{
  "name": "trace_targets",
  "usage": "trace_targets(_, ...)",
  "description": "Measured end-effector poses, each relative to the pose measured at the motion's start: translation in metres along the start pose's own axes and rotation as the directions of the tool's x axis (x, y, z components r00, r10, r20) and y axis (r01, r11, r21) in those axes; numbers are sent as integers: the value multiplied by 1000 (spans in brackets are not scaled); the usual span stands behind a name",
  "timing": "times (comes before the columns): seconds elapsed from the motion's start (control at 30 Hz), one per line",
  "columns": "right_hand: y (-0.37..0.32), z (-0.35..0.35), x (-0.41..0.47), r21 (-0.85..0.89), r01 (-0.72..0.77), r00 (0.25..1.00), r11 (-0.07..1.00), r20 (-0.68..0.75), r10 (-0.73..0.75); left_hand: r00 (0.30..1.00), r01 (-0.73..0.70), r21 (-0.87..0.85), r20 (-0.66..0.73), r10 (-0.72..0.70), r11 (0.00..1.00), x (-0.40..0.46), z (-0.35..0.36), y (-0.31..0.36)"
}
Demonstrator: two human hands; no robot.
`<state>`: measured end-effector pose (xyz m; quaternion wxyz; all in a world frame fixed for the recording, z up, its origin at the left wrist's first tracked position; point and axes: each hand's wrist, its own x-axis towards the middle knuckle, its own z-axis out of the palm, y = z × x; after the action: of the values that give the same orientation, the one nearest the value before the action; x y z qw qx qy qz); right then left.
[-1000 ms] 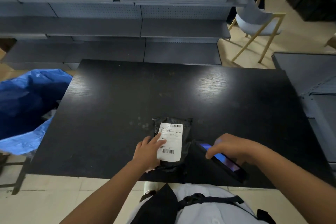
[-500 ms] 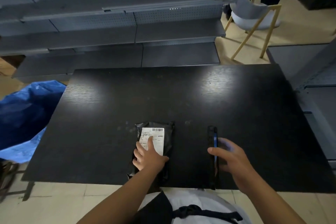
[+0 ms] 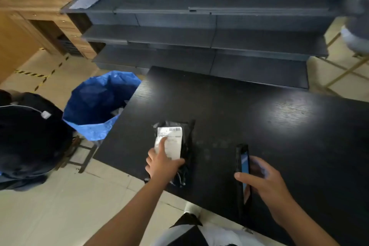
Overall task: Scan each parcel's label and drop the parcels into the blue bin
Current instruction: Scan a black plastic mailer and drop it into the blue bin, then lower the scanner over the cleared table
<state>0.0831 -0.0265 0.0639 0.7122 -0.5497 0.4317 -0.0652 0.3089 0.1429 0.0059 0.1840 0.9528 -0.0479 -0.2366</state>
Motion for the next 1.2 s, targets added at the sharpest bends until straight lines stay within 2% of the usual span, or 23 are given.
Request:
trace_targets(0.1,-11,40,18,-67,27,999,997,46,-24,988,9,-67,-152,-19,998,63,-87,-9)
trace_targets(0.17,-22,64,23,-91,55,995,994,83,-47,976,-23,23,-218,28,999,114,-151,-9)
trace_targets(0.27,-31,90,30,-128,91,989,988,126,-75,967,9,159,-254,32,987,182,-227,-8)
trace_targets(0.3,-30,95,33,-125,84,989,989,133,-67,962,1,135,-269,35,991,199,-242,-6)
trace_targets(0.37,-25,104,37,-119,83,994,989,80,-74,951,-122,8,-284,119,992,216,-251,2)
trace_targets(0.43,-20,107,39,-126,79,997,989,32,-75,948,-280,-90,-185,260,956,214,-228,11)
trace_targets(0.5,-15,105,38,-100,75,996,992,-41,-80,936,-343,-85,59,348,936,202,-183,14)
trace_targets(0.53,-13,102,36,-96,81,993,992,-81,-89,904,-354,-77,229,362,932,192,-156,14)
trace_targets(0.6,-13,98,28,-72,77,985,994,-150,-87,755,-437,-13,539,374,900,164,-101,18)
trace_targets(0.63,-12,94,25,-47,79,981,996,-177,-86,672,-493,7,638,375,870,148,-75,21)
trace_targets(0.7,-10,85,15,25,84,965,996,-250,-75,543,-561,-22,745,388,827,112,-28,32)
trace_targets(0.83,4,59,-11,39,4,910,999,-414,13,375,-633,-115,820,433,766,44,40,61)
trace_targets(1.0,31,18,-48,162,2,802,987,-590,95,180,-742,-121,912,369,659,-14,82,82)
trace_targets(1.1,51,-9,-68,205,1,754,979,-644,134,149,-786,-111,921,361,609,-28,101,93)
trace_targets(1.2,65,-42,-83,209,-18,722,978,-674,157,156,-805,-101,914,373,584,-41,117,108)
